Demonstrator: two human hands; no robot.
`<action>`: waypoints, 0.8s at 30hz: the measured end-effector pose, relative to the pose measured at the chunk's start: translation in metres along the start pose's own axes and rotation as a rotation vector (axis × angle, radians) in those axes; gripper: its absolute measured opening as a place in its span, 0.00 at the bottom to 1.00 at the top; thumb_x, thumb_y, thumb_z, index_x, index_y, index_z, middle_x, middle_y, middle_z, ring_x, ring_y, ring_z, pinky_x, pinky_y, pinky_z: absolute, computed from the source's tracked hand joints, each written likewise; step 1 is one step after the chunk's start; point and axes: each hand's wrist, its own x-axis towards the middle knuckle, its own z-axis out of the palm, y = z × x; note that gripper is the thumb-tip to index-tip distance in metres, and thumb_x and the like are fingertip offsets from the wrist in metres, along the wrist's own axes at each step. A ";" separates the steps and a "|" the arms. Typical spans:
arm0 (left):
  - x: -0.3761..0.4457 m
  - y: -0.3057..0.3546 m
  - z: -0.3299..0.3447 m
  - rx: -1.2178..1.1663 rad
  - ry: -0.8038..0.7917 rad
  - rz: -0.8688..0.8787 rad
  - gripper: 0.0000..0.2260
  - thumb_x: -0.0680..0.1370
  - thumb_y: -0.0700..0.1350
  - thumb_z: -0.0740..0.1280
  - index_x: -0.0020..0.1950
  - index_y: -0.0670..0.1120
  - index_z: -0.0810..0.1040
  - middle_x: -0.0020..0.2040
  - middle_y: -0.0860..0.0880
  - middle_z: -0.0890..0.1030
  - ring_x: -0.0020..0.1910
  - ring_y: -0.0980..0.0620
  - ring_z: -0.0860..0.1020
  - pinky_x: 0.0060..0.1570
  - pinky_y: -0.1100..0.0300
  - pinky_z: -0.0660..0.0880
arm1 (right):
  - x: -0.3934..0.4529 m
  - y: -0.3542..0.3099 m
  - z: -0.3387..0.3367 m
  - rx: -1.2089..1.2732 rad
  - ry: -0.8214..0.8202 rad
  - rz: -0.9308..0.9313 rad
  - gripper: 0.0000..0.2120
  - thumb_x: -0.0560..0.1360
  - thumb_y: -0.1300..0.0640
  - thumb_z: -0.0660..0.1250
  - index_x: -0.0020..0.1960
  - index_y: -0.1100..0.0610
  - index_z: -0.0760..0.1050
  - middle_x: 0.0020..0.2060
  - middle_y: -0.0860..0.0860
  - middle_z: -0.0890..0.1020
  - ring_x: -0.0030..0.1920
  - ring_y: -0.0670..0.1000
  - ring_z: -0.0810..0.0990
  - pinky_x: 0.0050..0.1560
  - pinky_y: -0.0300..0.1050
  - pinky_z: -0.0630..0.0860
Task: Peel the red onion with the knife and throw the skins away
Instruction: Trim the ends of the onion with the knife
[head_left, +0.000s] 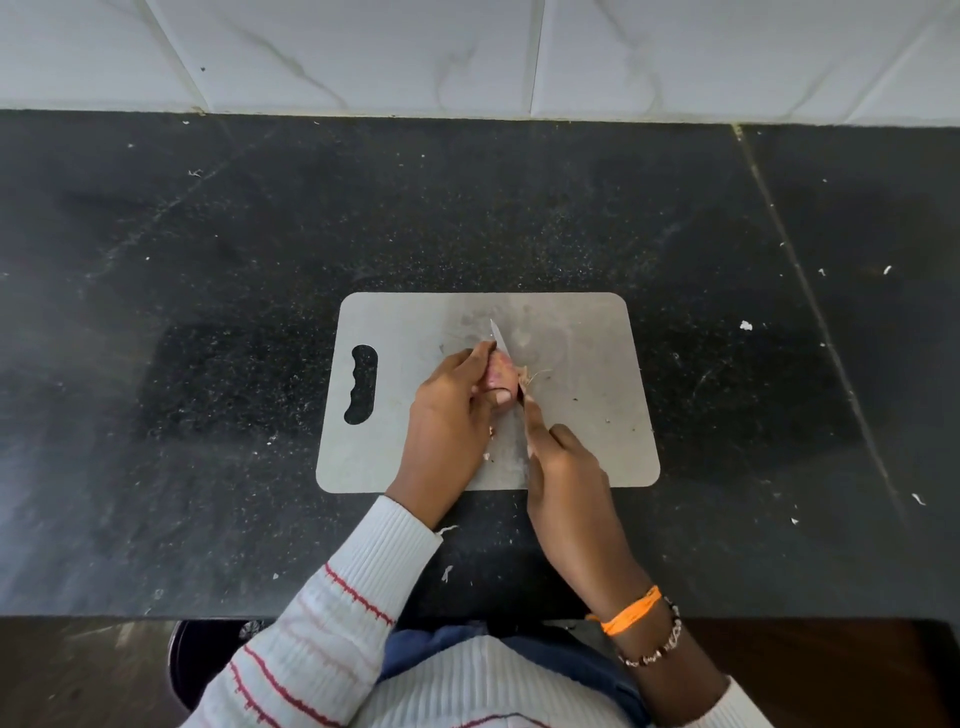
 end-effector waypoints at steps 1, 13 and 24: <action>0.001 0.001 0.000 0.005 -0.004 -0.015 0.22 0.75 0.37 0.66 0.69 0.43 0.70 0.60 0.46 0.78 0.56 0.50 0.76 0.51 0.75 0.65 | -0.002 0.002 0.002 -0.013 -0.002 -0.008 0.29 0.78 0.65 0.58 0.75 0.54 0.53 0.50 0.55 0.74 0.46 0.57 0.77 0.47 0.51 0.75; 0.001 0.007 -0.019 -0.285 -0.017 -0.303 0.22 0.67 0.44 0.76 0.59 0.51 0.75 0.49 0.57 0.80 0.48 0.59 0.79 0.50 0.69 0.75 | -0.005 0.007 0.014 -0.114 -0.003 0.001 0.32 0.77 0.64 0.59 0.76 0.53 0.49 0.57 0.56 0.72 0.47 0.61 0.79 0.49 0.55 0.78; -0.003 0.023 -0.051 -1.214 -0.234 -0.623 0.17 0.68 0.49 0.67 0.52 0.40 0.78 0.49 0.41 0.83 0.48 0.48 0.82 0.49 0.59 0.80 | -0.003 0.006 0.014 -0.188 0.007 0.011 0.34 0.78 0.64 0.59 0.76 0.51 0.44 0.58 0.54 0.70 0.48 0.57 0.79 0.49 0.49 0.77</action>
